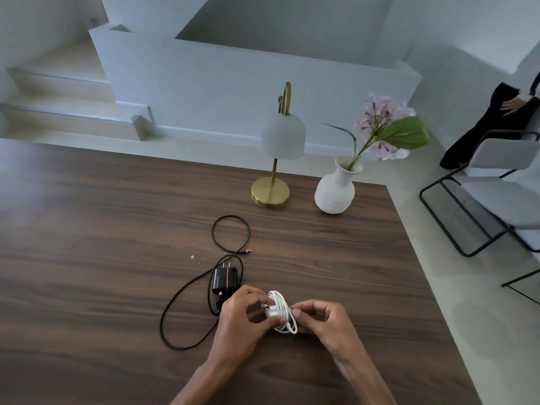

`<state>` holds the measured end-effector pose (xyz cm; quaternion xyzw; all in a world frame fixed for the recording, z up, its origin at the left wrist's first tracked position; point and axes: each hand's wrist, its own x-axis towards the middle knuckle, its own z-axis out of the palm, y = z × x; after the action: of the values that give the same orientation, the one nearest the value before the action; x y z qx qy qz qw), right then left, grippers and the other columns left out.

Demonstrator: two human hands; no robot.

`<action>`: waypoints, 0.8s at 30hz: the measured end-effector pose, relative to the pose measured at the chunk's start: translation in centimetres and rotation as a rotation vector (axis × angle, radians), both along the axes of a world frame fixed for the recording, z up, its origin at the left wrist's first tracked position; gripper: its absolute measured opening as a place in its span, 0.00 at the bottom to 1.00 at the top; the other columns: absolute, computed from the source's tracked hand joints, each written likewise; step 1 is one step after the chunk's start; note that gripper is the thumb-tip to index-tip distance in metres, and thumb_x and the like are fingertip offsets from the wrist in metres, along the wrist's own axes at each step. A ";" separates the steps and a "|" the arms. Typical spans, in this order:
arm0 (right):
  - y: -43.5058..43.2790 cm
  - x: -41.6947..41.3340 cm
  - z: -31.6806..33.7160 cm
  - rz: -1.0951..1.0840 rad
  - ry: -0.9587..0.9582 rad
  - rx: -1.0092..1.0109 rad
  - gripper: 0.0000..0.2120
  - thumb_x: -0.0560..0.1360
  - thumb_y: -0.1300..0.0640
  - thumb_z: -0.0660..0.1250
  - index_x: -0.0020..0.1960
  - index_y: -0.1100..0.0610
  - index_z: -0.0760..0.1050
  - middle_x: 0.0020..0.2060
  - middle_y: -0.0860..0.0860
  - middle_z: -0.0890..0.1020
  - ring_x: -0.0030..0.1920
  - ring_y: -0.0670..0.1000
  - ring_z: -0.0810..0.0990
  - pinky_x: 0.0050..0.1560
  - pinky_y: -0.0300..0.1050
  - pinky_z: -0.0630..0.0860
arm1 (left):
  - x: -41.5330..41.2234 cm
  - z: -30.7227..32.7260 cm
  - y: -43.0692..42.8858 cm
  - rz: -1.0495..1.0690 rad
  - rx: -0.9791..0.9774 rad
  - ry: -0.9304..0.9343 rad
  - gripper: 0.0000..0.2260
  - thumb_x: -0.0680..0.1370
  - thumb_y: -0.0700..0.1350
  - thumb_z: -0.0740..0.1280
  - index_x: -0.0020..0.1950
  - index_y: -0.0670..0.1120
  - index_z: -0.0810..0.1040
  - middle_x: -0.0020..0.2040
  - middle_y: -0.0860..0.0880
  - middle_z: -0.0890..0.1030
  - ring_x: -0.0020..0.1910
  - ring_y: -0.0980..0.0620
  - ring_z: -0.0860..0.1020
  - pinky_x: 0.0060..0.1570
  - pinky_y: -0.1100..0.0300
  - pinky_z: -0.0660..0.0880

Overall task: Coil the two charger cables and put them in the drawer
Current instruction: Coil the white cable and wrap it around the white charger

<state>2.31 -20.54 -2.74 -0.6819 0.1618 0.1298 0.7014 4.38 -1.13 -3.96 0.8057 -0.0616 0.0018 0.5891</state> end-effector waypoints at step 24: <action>0.4 0.2 0.5 0.026 -0.136 -0.440 0.07 0.73 0.66 0.73 0.43 0.55 0.86 0.37 0.50 0.88 0.38 0.43 0.85 0.42 0.36 0.80 | 1.2 1.0 -1.2 -0.147 0.404 -0.177 0.05 0.76 0.46 0.73 0.46 0.45 0.83 0.45 0.53 0.78 0.40 0.53 0.80 0.41 0.54 0.79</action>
<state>2.55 -20.18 -2.24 -0.8276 0.1297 0.0541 0.5434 5.62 -2.33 -3.01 0.8974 -0.1706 0.0171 0.4066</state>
